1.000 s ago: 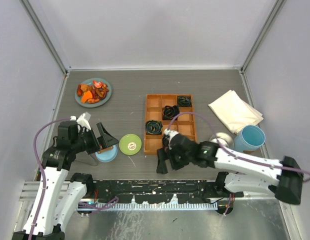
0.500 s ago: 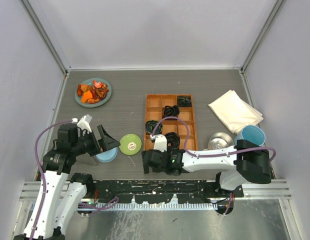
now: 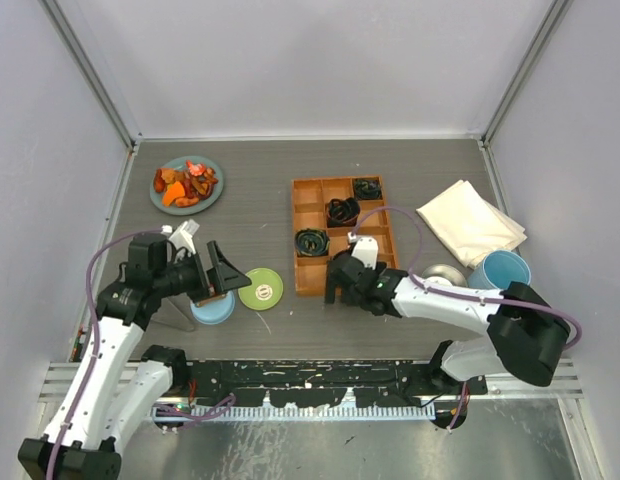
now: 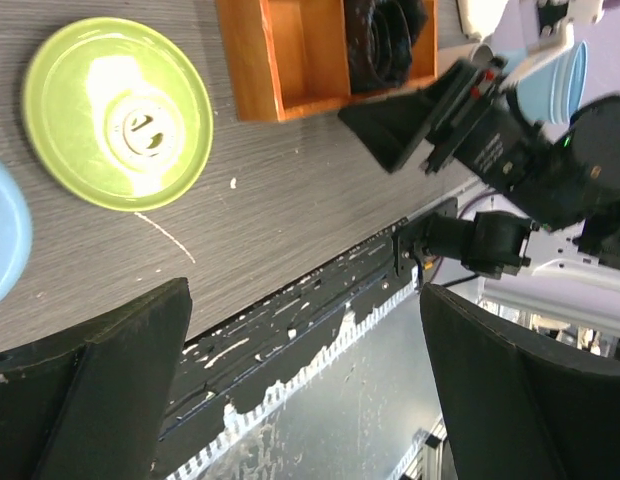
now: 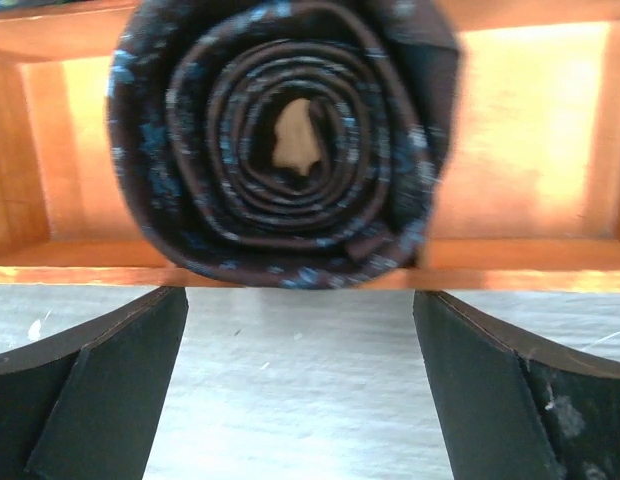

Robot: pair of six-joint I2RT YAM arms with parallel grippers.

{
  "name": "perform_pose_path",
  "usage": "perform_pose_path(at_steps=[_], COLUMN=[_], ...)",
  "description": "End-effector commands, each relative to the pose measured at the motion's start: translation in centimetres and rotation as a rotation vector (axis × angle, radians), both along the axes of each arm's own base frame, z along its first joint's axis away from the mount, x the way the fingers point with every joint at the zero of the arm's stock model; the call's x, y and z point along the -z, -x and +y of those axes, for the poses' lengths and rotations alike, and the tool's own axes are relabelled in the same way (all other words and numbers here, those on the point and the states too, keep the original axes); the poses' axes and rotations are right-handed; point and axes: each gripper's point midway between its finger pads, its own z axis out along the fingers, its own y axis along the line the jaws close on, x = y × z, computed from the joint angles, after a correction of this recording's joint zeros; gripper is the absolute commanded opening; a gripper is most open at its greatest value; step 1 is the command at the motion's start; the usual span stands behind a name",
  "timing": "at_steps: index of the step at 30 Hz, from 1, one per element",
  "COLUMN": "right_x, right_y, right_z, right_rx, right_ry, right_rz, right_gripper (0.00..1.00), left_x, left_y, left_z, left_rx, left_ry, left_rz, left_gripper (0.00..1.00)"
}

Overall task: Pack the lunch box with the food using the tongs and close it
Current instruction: Move the distractor to the center of the board.

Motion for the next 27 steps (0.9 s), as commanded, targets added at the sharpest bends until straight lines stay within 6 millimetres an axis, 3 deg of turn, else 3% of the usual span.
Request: perform_pose_path(at_steps=[1, 9, 18, 23, 27], right_x=[-2.9, -3.8, -5.8, -7.0, -9.4], right_y=[-4.4, -10.4, -14.6, -15.7, -14.8], right_z=[-2.7, -6.9, -10.0, -10.8, -11.5], right_rx=[0.054, 0.145, 0.212, 0.204, 0.206], right_ry=[0.021, 0.007, -0.016, -0.037, -0.042], right_rz=[-0.131, -0.135, -0.156, -0.145, -0.173], right_gripper=[1.00, 1.00, 1.00, 1.00, 1.00], left_x=[-1.6, -0.5, 2.4, 4.5, 6.4], left_y=[-1.3, -3.7, -10.6, -14.1, -14.6], left_z=[-1.8, -7.5, -14.2, -16.8, -17.0], left_rx=[0.048, 0.137, 0.138, 0.142, 0.130], left_ry=[0.046, -0.024, -0.096, -0.110, -0.148], left_rz=[-0.079, -0.090, -0.060, -0.031, 0.029], left_gripper=[0.98, 0.98, 0.98, 0.98, 0.98])
